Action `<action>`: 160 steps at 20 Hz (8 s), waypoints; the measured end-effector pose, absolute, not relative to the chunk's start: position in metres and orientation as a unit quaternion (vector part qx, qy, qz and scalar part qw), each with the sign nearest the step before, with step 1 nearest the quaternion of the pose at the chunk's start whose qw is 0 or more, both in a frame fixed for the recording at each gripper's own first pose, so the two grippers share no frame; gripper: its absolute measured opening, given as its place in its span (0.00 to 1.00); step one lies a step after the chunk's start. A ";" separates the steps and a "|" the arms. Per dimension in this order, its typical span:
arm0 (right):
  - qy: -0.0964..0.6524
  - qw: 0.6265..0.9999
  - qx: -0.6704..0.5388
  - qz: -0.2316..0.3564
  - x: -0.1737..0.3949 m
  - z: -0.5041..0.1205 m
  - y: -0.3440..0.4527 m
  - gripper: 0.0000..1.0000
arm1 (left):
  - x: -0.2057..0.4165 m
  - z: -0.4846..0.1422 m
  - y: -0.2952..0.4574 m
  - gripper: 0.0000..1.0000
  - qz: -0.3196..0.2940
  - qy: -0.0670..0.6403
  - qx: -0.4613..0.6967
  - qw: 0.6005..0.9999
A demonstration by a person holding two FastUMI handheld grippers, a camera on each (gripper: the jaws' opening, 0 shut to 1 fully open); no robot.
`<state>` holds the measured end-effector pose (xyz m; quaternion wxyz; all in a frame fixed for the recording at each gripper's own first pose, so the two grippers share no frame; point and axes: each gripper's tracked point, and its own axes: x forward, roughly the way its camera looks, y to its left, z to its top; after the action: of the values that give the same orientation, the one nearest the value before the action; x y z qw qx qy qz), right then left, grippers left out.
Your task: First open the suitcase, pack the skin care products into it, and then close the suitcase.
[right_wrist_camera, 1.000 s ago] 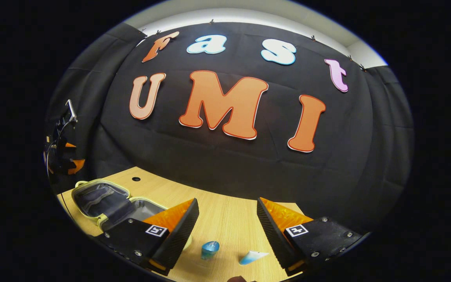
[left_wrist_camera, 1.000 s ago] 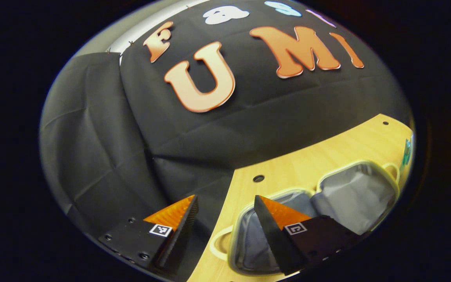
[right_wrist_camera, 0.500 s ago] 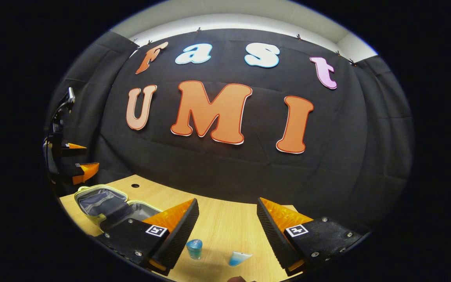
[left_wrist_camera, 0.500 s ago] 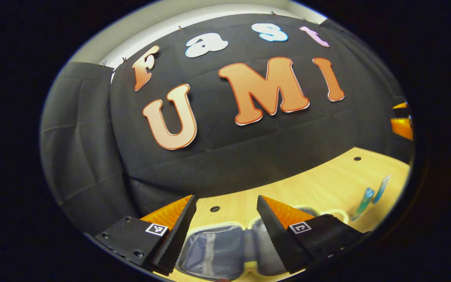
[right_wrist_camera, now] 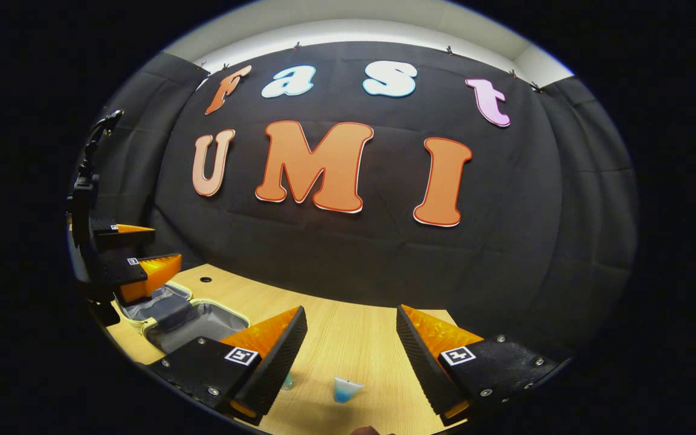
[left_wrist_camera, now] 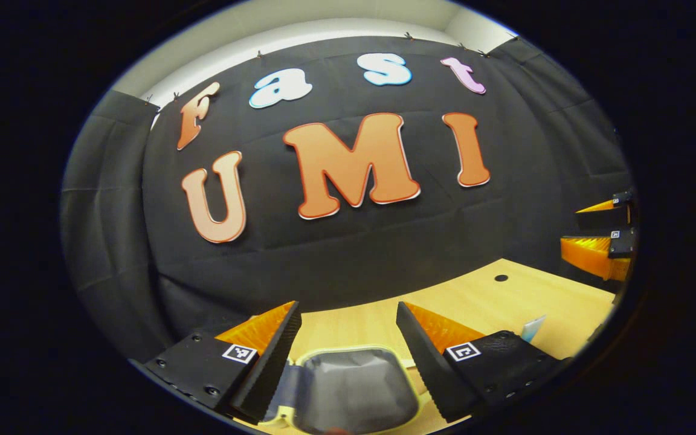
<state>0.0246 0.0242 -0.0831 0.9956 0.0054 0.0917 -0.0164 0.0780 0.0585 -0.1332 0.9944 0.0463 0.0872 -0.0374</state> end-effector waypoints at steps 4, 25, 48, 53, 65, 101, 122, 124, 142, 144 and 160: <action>0.103 0.995 0.012 -0.004 0.022 -0.098 0.016 0.94 | 0.069 -0.151 0.011 0.98 -0.066 0.100 0.056 0.991; 0.160 0.986 -0.003 0.046 0.011 -0.190 -0.012 0.95 | 0.075 -0.355 -0.141 0.96 -0.134 0.242 0.006 0.961; 0.327 0.932 0.026 0.154 0.026 -0.340 0.051 0.74 | 0.084 -0.264 -0.089 0.42 -0.097 0.230 -0.029 0.968; 0.338 0.927 0.038 0.161 0.030 -0.348 0.060 0.46 | 0.074 -0.241 -0.056 0.42 -0.072 0.217 -0.013 0.973; 0.278 0.945 0.035 0.171 0.021 -0.228 0.075 0.42 | 0.069 -0.190 0.014 0.42 -0.044 0.205 -0.002 0.978; 0.329 0.933 0.081 0.119 0.047 -0.209 0.266 0.42 | 0.057 -0.390 0.103 0.43 -0.153 0.533 -0.088 0.827; 0.417 0.888 0.090 0.170 0.061 -0.264 0.323 0.42 | 0.061 -0.289 0.186 0.84 -0.071 0.394 -0.101 0.911; 0.430 0.881 0.088 0.176 0.063 -0.273 0.334 0.42 | 0.060 -0.256 0.219 0.86 -0.040 0.371 -0.109 0.921; 0.520 0.836 0.136 0.109 0.081 -0.316 0.345 0.40 | 0.017 -0.304 0.451 0.95 0.180 0.358 -0.417 0.816; 0.508 0.843 0.143 0.104 0.086 -0.308 0.339 0.43 | 0.018 -0.319 0.449 0.95 0.183 0.353 -0.474 0.786; 0.371 0.914 0.156 0.039 0.094 -0.207 0.228 0.84 | 0.041 -0.269 0.445 0.08 0.101 0.305 -0.457 0.829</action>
<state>0.0938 0.2276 -0.2070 0.9144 0.1563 0.3713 0.0387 0.0409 0.4450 -0.2693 0.8293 -0.4573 0.3046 0.1012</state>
